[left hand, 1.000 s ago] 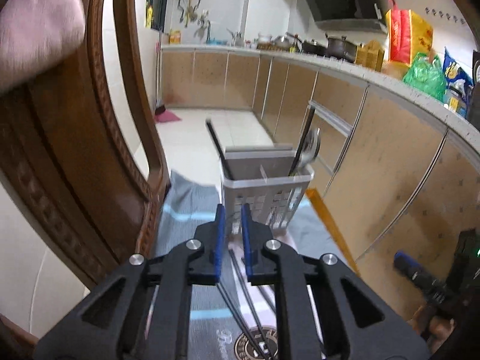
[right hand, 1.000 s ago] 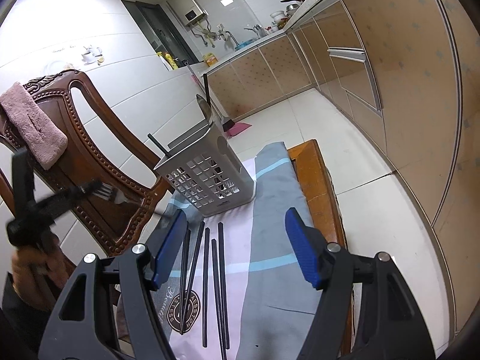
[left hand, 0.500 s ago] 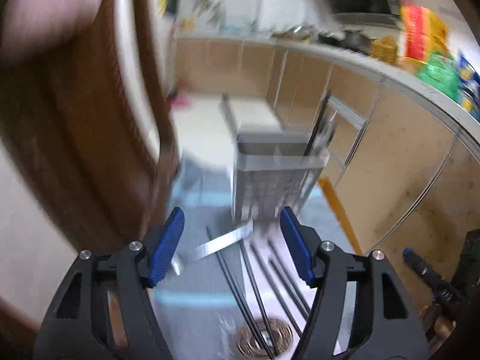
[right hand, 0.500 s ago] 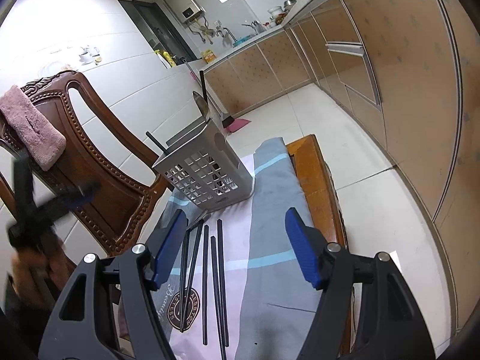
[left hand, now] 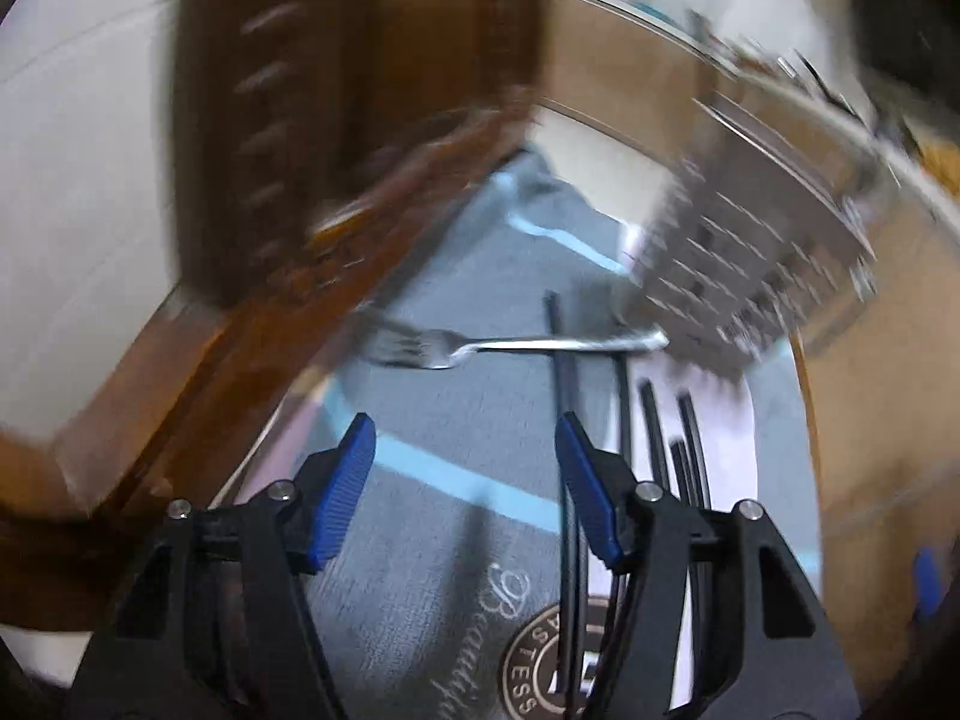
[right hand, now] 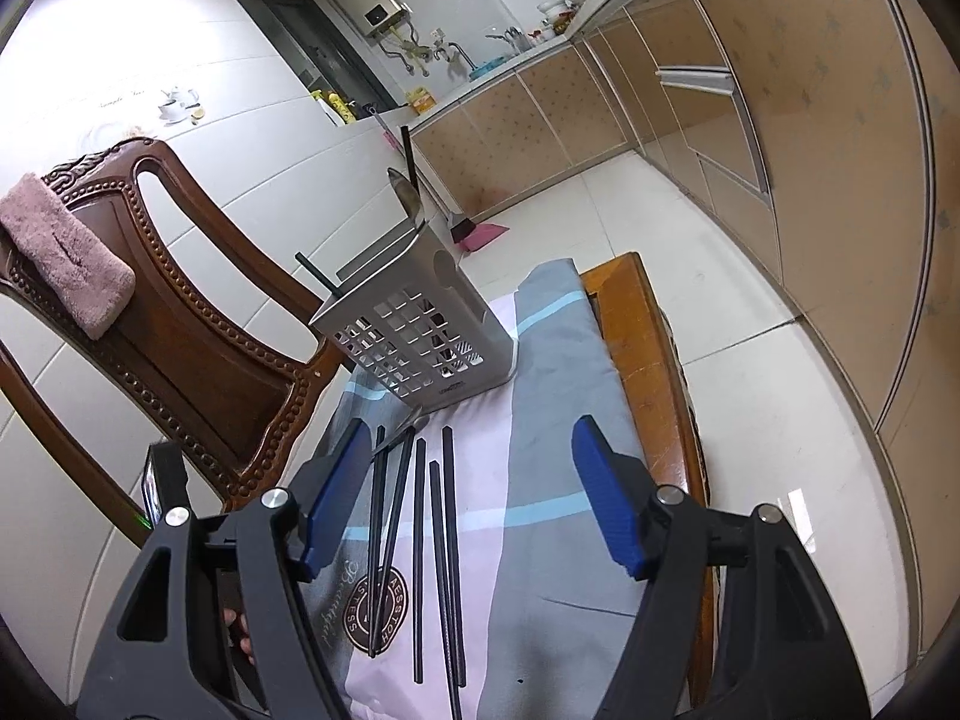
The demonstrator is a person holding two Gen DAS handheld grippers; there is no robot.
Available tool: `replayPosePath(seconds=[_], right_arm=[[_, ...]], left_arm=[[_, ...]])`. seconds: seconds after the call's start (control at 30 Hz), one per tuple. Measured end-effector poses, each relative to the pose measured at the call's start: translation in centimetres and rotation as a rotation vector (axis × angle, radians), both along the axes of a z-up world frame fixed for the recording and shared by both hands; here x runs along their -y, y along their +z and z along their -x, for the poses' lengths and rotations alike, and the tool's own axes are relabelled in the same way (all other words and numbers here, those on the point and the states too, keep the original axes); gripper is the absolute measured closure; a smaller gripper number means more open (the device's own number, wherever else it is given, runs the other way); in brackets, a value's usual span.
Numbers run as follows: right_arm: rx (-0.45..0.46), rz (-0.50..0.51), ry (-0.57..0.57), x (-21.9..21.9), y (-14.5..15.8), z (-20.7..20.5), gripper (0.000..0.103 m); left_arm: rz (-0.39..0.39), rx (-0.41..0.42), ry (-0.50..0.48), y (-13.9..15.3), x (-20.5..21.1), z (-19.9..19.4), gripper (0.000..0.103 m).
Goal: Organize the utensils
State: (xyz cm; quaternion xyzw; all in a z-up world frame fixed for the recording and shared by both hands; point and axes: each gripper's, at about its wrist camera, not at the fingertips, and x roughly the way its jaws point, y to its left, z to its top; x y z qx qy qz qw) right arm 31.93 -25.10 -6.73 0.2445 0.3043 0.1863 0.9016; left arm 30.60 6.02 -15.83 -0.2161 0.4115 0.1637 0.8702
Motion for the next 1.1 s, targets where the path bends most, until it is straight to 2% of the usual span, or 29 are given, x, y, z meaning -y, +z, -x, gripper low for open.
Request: replayPosePath(seconds=[0.17,0.23,0.33,0.37,0.43,0.5,0.53,0.57,0.67,0.77,0.83,0.97,1.03,1.1], right_arm=[[-0.003,-0.013,0.019,-0.3,0.1,0.2,0.035],[-0.005,-0.012,0.027,-0.3,0.0,0.2,0.035],[-0.016,-0.02,0.027,-0.1,-0.2,0.1,0.035],[-0.016,-0.023,0.026,0.0,-0.2,0.1,0.035],[-0.016,-0.025,0.023,0.2,-0.2,0.1,0.035],[-0.02,-0.033,0.023,0.4,-0.2,0.0,0.035],[-0.023,-0.036,0.026,0.4,-0.3,0.0,0.035],[-0.024,-0.036,0.027,0.4,-0.3,0.0,0.035],[-0.021,-0.041,0.032,0.4,-0.2,0.0,0.035],[-0.021,-0.042,0.031,0.4,-0.2,0.0,0.035],[-0.025,-0.046,0.03,0.4,-0.2,0.0,0.035],[-0.03,-0.052,0.033,0.4,-0.3,-0.1,0.035],[-0.03,-0.05,0.033,0.4,-0.3,-0.1,0.035],[-0.032,-0.052,0.032,0.4,-0.3,-0.1,0.035]], left_arm=[[0.135,0.082,0.201,-1.8,-1.2,0.3,0.046],[0.225,0.128,0.304,-2.9,-1.9,0.3,0.046],[0.303,0.136,0.407,-4.1,-2.5,-0.4,0.046],[0.312,0.136,0.424,-4.3,-2.6,-0.6,0.047],[0.27,0.168,0.455,-4.1,-2.7,-1.0,0.054],[0.265,0.18,0.492,-4.1,-3.2,-1.3,0.059],[0.256,0.188,0.497,-4.2,-3.2,-1.6,0.062],[0.251,0.193,0.494,-4.1,-3.2,-2.0,0.069],[0.273,0.203,0.449,-3.9,-2.9,-3.3,0.102],[0.273,0.215,0.416,-3.7,-2.4,-3.4,0.102],[0.239,0.236,0.387,-3.3,-2.1,-3.5,0.103],[0.152,0.304,0.297,-0.1,-1.2,-2.2,0.103],[0.158,0.322,0.275,0.9,-1.4,-1.4,0.103],[0.222,0.311,0.231,1.1,-1.8,-1.2,0.102]])
